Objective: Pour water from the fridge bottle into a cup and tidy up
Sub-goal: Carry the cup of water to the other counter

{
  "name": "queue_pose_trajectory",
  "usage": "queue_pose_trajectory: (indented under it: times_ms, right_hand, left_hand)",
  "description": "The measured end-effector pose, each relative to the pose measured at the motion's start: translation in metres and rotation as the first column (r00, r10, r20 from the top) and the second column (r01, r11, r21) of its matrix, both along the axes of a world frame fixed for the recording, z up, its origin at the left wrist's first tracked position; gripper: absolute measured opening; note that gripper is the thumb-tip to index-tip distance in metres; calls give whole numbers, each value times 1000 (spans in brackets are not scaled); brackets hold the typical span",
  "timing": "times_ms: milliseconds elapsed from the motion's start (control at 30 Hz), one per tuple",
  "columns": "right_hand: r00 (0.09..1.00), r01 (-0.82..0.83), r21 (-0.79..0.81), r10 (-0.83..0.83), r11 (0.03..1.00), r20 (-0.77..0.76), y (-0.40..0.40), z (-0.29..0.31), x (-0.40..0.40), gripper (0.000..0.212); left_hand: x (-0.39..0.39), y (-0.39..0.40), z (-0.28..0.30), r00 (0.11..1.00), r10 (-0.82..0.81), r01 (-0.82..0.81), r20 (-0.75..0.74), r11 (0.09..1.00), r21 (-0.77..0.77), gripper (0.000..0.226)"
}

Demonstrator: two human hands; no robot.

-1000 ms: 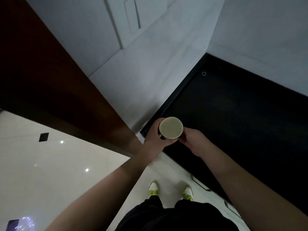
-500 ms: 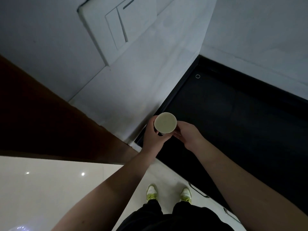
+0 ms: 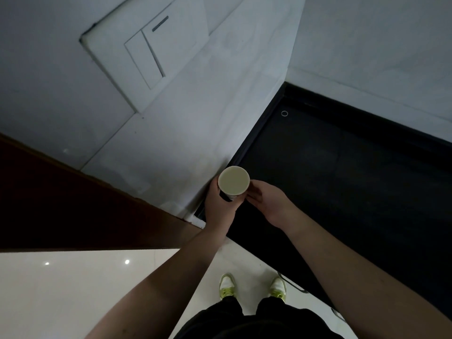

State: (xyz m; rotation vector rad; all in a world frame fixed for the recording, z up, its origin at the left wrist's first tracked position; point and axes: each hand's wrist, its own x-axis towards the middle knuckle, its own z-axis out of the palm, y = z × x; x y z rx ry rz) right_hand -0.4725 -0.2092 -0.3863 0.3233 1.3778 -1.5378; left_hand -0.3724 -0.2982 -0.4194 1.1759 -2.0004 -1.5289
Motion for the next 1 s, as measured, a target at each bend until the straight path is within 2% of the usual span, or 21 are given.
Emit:
queue_pose_trajectory:
  times_ms: [133, 233, 300, 367, 433, 500, 667, 733, 800, 867, 933, 1000]
  right_hand:
    - [999, -28, 35, 29, 999, -27, 6, -1, 0, 22]
    - [998, -59, 32, 60, 998, -37, 21, 2, 2, 33]
    - [993, -103, 27, 104, 994, -47, 33, 6, 4, 39]
    - [987, -140, 41, 143, 989, -70, 42, 11, 8, 42]
    - [979, -172, 80, 179, 982, -97, 50, 16, 14, 42]
    - [963, -207, 140, 227, 968, -145, 57, 22, 21, 40]
    - [923, -263, 321, 334, 910, -191, 73, 40, 44, 35]
    - [902, -273, 381, 373, 883, -218, 83, 45, 56, 33]
    - [858, -291, 444, 436, 847, -271, 95, 53, 71, 32]
    - [789, -290, 545, 519, 787, -330, 109, 63, 87, 33]
    - [721, -271, 643, 594, 716, -357, 121, 76, 104, 36]
    - [713, -225, 690, 599, 688, -364, 135, 85, 123, 39]
  left_hand:
    - [16, -2, 1, 999, -18, 15, 47, 998, 67, 74]
    - [28, -5, 1, 997, 14, -26, 75, 987, 160, 71]
    - [38, -5, 2, 994, 27, -50, 102, 972, 231, 60]
    - [47, -2, 7, 986, -31, -18, 164, 957, 289, 42]
    - [55, 1, 14, 944, -203, 123, 261, 948, 293, 28]
    - [59, 6, 24, 856, -373, 300, 357, 922, 244, 27]
    - [64, 20, 50, 783, -530, 517, 326, 846, 133, 29]
    - [64, 22, 60, 652, -651, 657, 389, 741, 139, 39]
    - [64, 23, 68, 450, -753, 807, 481, 573, 141, 53]
    - [66, 25, 76, 284, -759, 915, 587, 397, 71, 58]
    - [68, 30, 85, 191, -729, 959, 657, 281, 33, 59]
    - [70, 39, 93, 115, -688, 984, 717, 179, 13, 59]
